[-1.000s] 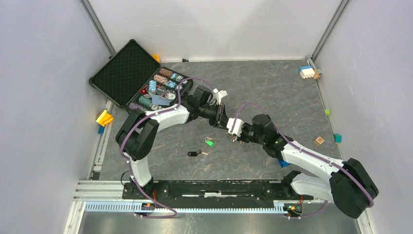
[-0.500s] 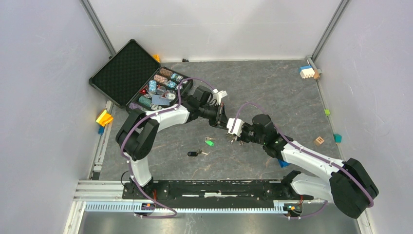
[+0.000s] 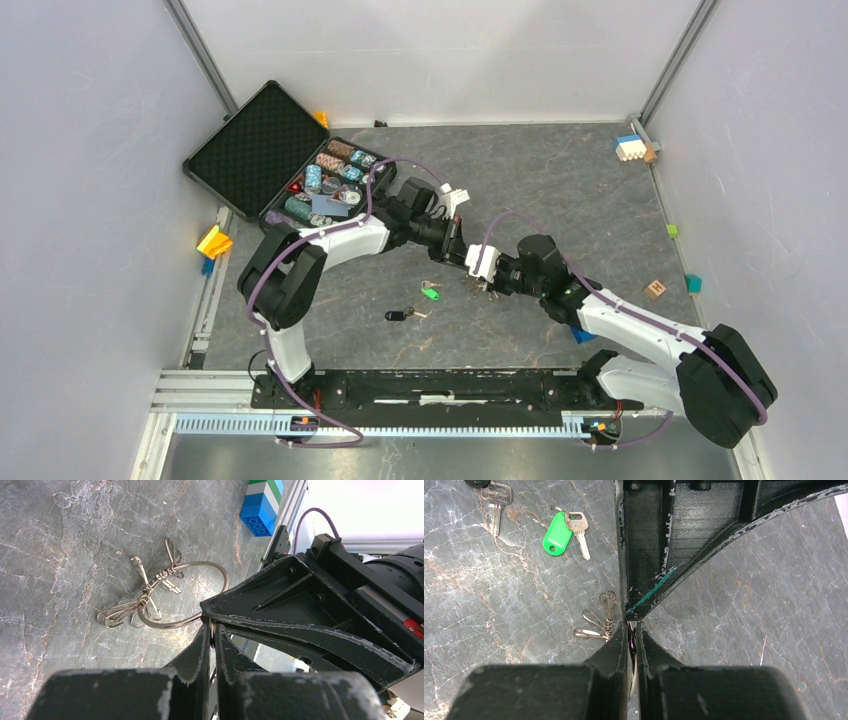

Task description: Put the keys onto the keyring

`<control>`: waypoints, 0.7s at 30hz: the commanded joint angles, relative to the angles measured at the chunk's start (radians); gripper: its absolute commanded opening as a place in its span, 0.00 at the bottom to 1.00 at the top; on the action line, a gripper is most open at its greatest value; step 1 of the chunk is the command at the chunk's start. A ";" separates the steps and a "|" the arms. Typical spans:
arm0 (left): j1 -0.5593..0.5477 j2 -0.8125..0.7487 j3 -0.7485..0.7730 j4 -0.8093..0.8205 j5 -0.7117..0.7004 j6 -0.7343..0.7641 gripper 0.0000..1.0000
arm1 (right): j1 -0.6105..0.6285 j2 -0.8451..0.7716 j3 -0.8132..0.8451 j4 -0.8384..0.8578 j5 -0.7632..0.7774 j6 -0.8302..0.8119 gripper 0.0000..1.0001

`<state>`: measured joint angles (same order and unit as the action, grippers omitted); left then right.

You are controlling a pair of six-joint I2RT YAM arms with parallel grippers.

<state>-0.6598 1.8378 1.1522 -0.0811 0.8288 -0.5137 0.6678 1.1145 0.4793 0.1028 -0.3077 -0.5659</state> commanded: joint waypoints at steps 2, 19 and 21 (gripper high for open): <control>-0.012 -0.045 0.034 -0.014 0.051 0.098 0.02 | -0.002 0.000 0.027 0.031 -0.042 0.002 0.04; -0.012 -0.051 0.027 -0.009 0.076 0.124 0.02 | -0.043 -0.012 0.026 0.025 -0.136 0.025 0.29; -0.012 -0.053 0.026 -0.007 0.078 0.124 0.02 | -0.046 -0.013 0.026 0.026 -0.137 0.024 0.28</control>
<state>-0.6655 1.8370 1.1526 -0.1028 0.8669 -0.4370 0.6300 1.1141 0.4793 0.0963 -0.4114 -0.5537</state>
